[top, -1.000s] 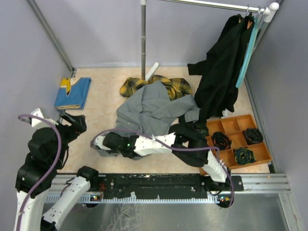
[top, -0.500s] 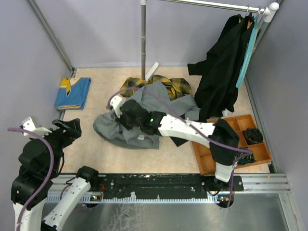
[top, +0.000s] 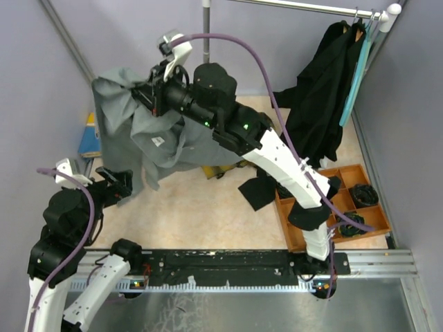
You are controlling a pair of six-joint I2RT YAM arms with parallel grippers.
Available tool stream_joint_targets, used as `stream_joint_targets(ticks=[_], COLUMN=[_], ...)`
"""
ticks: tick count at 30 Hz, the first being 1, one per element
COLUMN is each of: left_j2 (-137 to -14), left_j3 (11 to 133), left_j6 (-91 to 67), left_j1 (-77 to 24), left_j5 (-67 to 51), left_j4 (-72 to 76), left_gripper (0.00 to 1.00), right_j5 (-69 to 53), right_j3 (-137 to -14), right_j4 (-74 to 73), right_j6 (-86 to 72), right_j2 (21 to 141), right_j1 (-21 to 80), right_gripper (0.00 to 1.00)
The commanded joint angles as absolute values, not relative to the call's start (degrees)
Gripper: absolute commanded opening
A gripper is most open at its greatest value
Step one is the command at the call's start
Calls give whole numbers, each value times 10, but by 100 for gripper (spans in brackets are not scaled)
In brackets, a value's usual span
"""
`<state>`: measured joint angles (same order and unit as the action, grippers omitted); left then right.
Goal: Place the shirt on the hanger
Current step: Adjust the shirt at the center of the board.
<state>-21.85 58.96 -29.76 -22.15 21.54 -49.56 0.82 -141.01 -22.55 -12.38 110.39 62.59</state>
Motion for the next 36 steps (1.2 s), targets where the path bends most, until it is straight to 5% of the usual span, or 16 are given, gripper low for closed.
stream_joint_targets(ticks=[1,8,14,18,22,25,36], left_j2=[-239,-303,-395,-467,-538,-560,-528], left_j3=[588,605,565,536,531,537,464], left_j6=[-290,-275,-264,-252,-234,-217,-251], left_j1=[-224,-224,-224,-223,-223,-223,-224], left_j5=[200,206,123,66,21,-17,-57], left_j4=[-471,-450,-384,-335,-312,-311,-288], left_gripper=[95,97,97,96,93,94,91], right_j5=[-30,29,31,-13,32,65,3], right_j3=[-1524,-1337,-1014,-859,-762,-728,-662], right_j4=[-223,-182,-148,-147,-174,-181,-232], right_j6=[-210,-242,-334,-358,-321,-265,18], right_j2=[1145,1042,908,873,833,788,724], right_j1=[628,610,489,406,366,365,366], right_gripper=[0,0,1,13,61,78,88])
